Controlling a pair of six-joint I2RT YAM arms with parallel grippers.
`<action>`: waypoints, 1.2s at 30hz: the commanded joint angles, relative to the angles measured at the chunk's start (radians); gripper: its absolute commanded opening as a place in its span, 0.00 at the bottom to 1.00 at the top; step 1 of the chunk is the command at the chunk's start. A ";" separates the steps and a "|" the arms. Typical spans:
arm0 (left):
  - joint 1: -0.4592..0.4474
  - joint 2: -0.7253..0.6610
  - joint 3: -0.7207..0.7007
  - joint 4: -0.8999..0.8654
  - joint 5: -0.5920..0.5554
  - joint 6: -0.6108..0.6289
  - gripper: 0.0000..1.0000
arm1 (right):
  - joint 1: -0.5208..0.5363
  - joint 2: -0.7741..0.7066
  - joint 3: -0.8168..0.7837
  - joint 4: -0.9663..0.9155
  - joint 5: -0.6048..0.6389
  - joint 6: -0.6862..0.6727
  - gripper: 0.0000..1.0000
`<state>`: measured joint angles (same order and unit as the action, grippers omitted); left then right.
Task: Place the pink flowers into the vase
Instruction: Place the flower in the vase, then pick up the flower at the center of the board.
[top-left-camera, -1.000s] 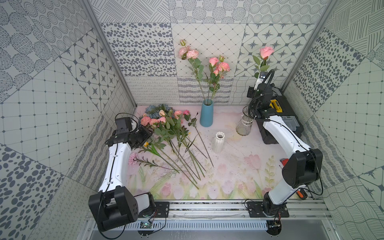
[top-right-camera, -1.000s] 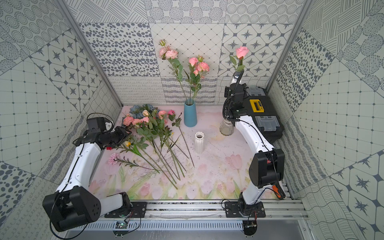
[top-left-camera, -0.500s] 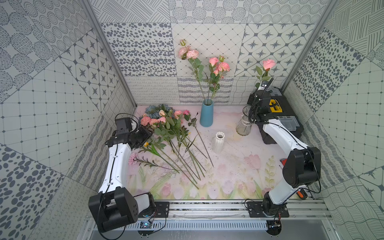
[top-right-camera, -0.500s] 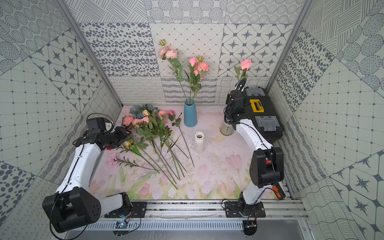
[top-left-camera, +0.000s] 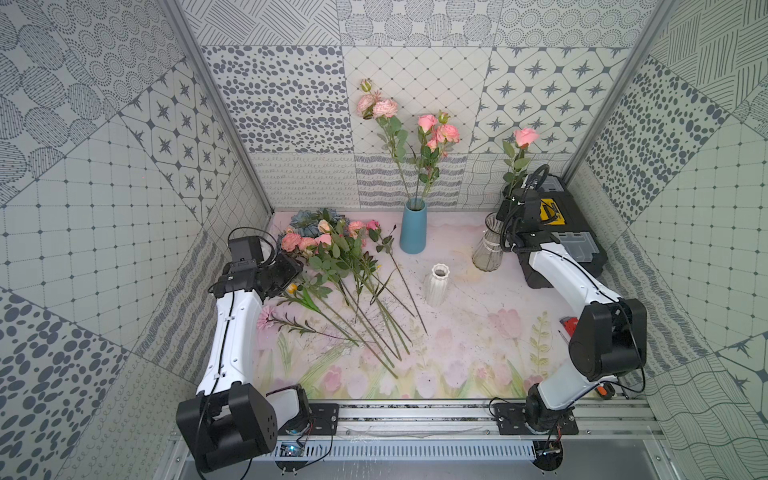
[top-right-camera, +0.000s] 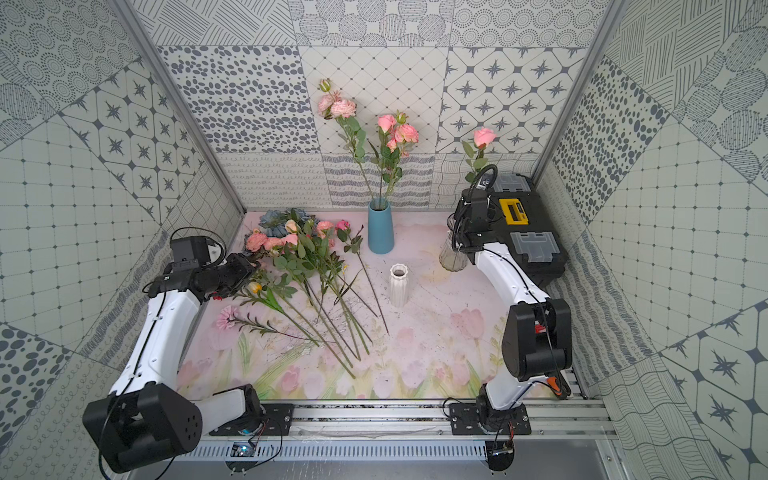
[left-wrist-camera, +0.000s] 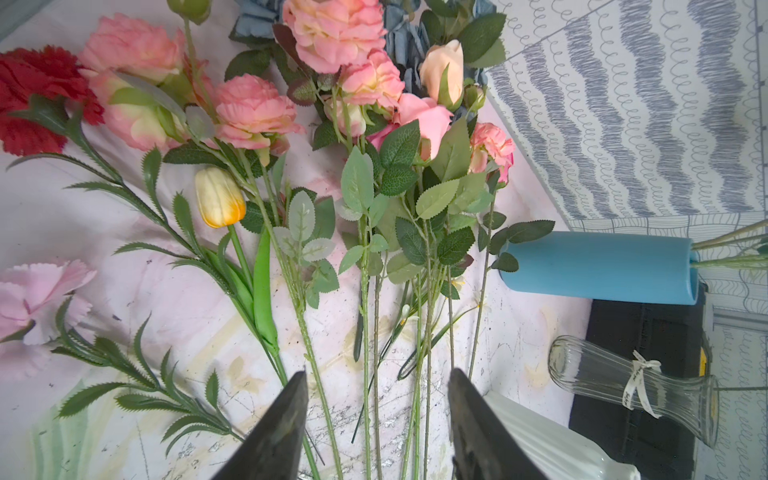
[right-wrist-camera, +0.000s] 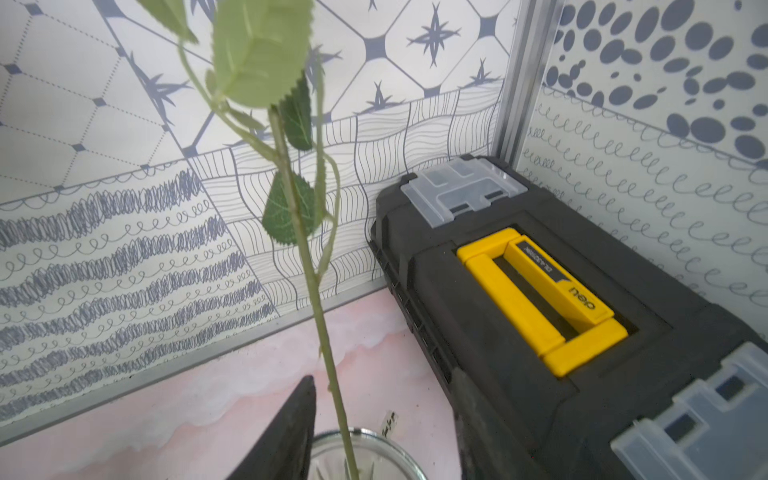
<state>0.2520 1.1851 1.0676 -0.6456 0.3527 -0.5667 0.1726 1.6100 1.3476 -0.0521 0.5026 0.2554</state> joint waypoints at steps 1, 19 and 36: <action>-0.017 -0.034 -0.001 -0.019 -0.113 0.000 0.51 | 0.021 -0.094 0.004 -0.079 -0.004 0.067 0.55; -0.357 -0.090 -0.046 -0.079 -0.455 -0.281 0.48 | 0.377 -0.190 0.113 -0.558 -0.195 0.073 0.55; -0.446 0.149 -0.274 0.348 -0.358 -0.454 0.29 | 0.464 -0.252 0.068 -0.481 -0.456 0.046 0.51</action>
<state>-0.1886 1.2987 0.8101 -0.5072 -0.0063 -0.9524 0.6338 1.3666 1.4181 -0.5747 0.0898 0.3176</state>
